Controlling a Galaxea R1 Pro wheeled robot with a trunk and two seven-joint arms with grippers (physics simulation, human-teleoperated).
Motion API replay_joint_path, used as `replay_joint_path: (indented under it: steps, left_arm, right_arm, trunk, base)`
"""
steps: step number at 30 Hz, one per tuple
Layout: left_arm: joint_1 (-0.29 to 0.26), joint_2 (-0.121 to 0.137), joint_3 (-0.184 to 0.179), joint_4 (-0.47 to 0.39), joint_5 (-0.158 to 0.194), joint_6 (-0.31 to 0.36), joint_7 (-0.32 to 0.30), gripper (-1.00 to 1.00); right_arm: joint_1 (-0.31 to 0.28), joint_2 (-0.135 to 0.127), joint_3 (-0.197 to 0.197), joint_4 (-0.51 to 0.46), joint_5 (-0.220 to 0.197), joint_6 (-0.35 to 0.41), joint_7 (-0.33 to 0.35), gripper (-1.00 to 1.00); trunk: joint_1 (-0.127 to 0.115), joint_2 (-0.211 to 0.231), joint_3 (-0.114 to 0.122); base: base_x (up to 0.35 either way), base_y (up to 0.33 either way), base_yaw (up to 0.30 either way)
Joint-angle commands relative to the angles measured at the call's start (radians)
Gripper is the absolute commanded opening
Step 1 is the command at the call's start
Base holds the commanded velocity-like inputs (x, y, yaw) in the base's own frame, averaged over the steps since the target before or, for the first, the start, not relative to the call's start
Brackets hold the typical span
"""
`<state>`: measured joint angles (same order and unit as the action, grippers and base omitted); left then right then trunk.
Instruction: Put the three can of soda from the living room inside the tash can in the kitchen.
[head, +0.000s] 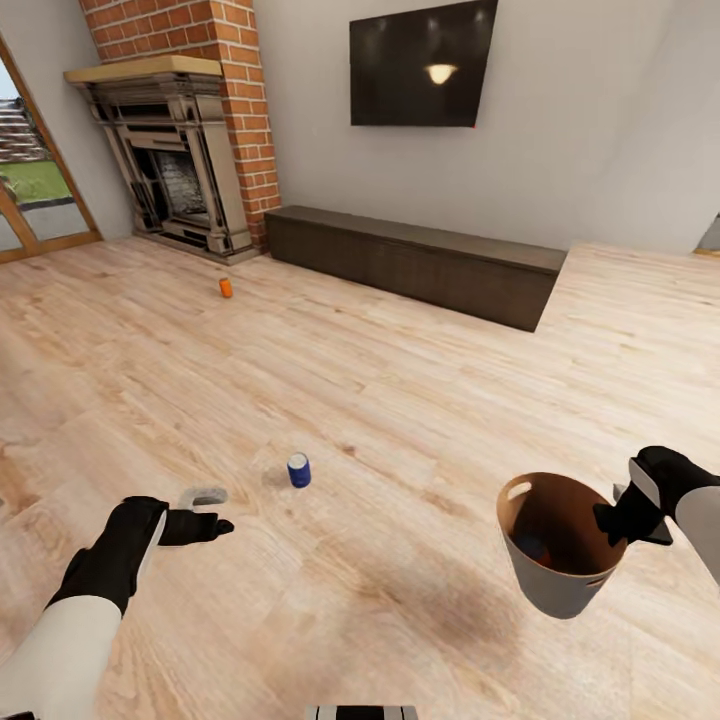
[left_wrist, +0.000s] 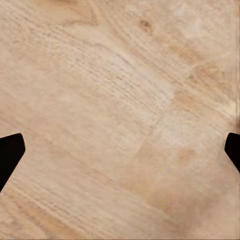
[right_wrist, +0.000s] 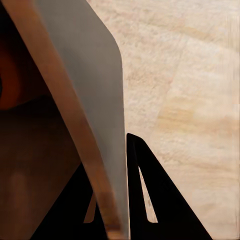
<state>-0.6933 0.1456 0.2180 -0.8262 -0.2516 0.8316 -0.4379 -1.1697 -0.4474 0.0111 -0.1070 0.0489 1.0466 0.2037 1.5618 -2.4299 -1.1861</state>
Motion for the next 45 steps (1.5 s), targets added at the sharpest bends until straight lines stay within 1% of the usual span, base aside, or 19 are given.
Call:
replay_joint_path:
  steps: [1,2,3,7,8,9,12,15,19,21,25,27,31,32,34,36,37,40,45]
  left_arm:
    - [0.000,-0.002,0.000,0.000,0.000,0.000,0.000,1.00]
    - [0.000,-0.006,0.000,0.001,0.000,0.000,0.000,1.00]
    - [0.000,-0.007,0.000,0.001,0.000,0.000,0.000,1.00]
    - [0.000,-0.010,0.001,0.001,0.000,0.000,0.000,1.00]
    - [0.000,-0.014,0.001,0.002,-0.001,-0.001,0.001,1.00]
    - [0.000,-0.019,0.001,0.003,-0.001,-0.001,0.002,1.00]
    - [0.000,-0.047,0.000,0.002,-0.002,0.000,0.008,1.00]
    - [-0.001,-0.059,0.000,0.001,-0.002,0.000,0.015,1.00]
    - [-0.010,-0.068,0.000,0.001,-0.002,0.000,0.019,1.00]
    - [-0.020,-0.073,0.000,0.002,-0.002,0.000,0.020,1.00]
    - [-0.027,-0.088,0.000,0.003,-0.004,0.000,0.020,1.00]
    - [-0.028,-0.090,0.000,0.003,-0.004,0.000,0.021,1.00]
    - [-0.029,-0.092,-0.001,0.001,-0.002,0.003,0.021,1.00]
    - [-0.029,-0.093,-0.001,0.001,-0.002,0.003,0.021,1.00]
    - [-0.029,-0.093,-0.001,0.001,-0.002,0.003,0.021,1.00]
    - [-0.029,-0.093,0.000,0.001,-0.002,0.002,0.022,1.00]
    - [-0.029,-0.093,0.000,0.001,-0.002,0.002,0.022,1.00]
    - [-0.029,-0.093,0.000,0.001,-0.002,0.002,0.024,1.00]
    - [-0.029,-0.093,-0.001,0.001,-0.004,0.000,0.031,1.00]
  right_arm:
    - [-0.008,0.000,-0.013,-0.005,-0.010,0.001,0.007,-1.00]
    - [-0.038,0.003,-0.013,-0.006,-0.010,0.001,0.007,-1.00]
    - [-0.056,0.004,-0.013,-0.006,-0.010,0.001,0.006,-1.00]
    - [-0.092,0.006,-0.013,-0.007,-0.010,0.001,0.007,-1.00]
    - [-0.098,0.007,-0.014,-0.007,-0.009,0.001,0.007,-1.00]
    - [-0.100,0.008,-0.015,-0.008,-0.009,0.001,0.007,-1.00]
    - [-0.105,0.011,-0.015,-0.008,-0.010,0.001,0.006,-1.00]
    - [-0.107,0.013,-0.014,-0.008,-0.011,0.001,0.006,-1.00]
    - [-0.108,0.020,-0.013,-0.008,-0.011,0.001,0.006,-1.00]
    - [-0.108,0.030,-0.011,-0.008,-0.010,0.001,0.006,-1.00]
    - [-0.109,0.062,-0.010,-0.011,-0.008,0.001,0.005,-1.00]
    - [-0.114,0.070,-0.010,-0.016,-0.009,0.001,0.005,-1.00]
    - [-0.167,0.100,-0.009,-0.002,-0.010,0.001,0.003,-1.00]
    - [-0.173,0.103,-0.009,0.004,-0.010,0.001,0.002,-1.00]
    - [-0.188,0.108,-0.005,0.017,-0.010,0.001,0.001,-1.00]
    - [-0.226,0.110,0.011,0.045,-0.011,0.001,0.000,-1.00]
    - [-0.234,0.111,0.015,0.053,-0.011,0.001,-0.001,-1.00]
    - [-0.254,0.112,0.028,0.072,-0.011,0.001,-0.001,-1.00]
    - [-0.265,0.112,0.037,0.084,-0.011,0.001,-0.002,-1.00]
  trunk:
    - [0.000,0.000,0.000]
    - [0.000,0.000,0.000]
    - [0.000,0.000,0.000]
    - [0.000,0.000,0.000]
    - [0.000,0.000,0.000]
    - [0.000,0.000,0.000]
    - [0.000,0.000,0.000]
    - [0.000,0.000,0.000]
    - [0.000,0.000,0.000]
    - [0.000,0.000,0.000]
    - [0.000,0.000,0.000]
    - [0.000,0.000,0.000]
    - [0.000,0.000,0.000]
    - [0.000,0.000,0.000]
    - [0.000,0.000,0.000]
    - [0.000,0.000,0.000]
    - [0.000,0.000,0.000]
    - [0.000,0.000,0.000]
    - [0.000,0.000,0.000]
  base:
    - [0.268,-0.207,0.000]
    - [0.268,-0.207,0.000]
    - [0.268,-0.207,0.000]
    - [0.270,-0.203,0.000]
    - [0.279,-0.186,0.000]
    - [0.281,-0.183,0.000]
    - [0.284,-0.177,0.000]
    - [0.286,-0.173,0.000]
    - [0.287,-0.172,0.000]
    - [0.288,-0.171,0.000]
    - [0.288,-0.171,0.000]
    - [0.288,-0.171,0.000]
    - [0.288,-0.171,0.000]
    - [0.288,-0.171,0.000]
    - [0.288,-0.171,0.000]
    - [0.287,-0.171,0.000]
    - [0.280,-0.168,0.000]
    - [0.245,-0.138,0.000]
    - [0.183,-0.042,0.000]
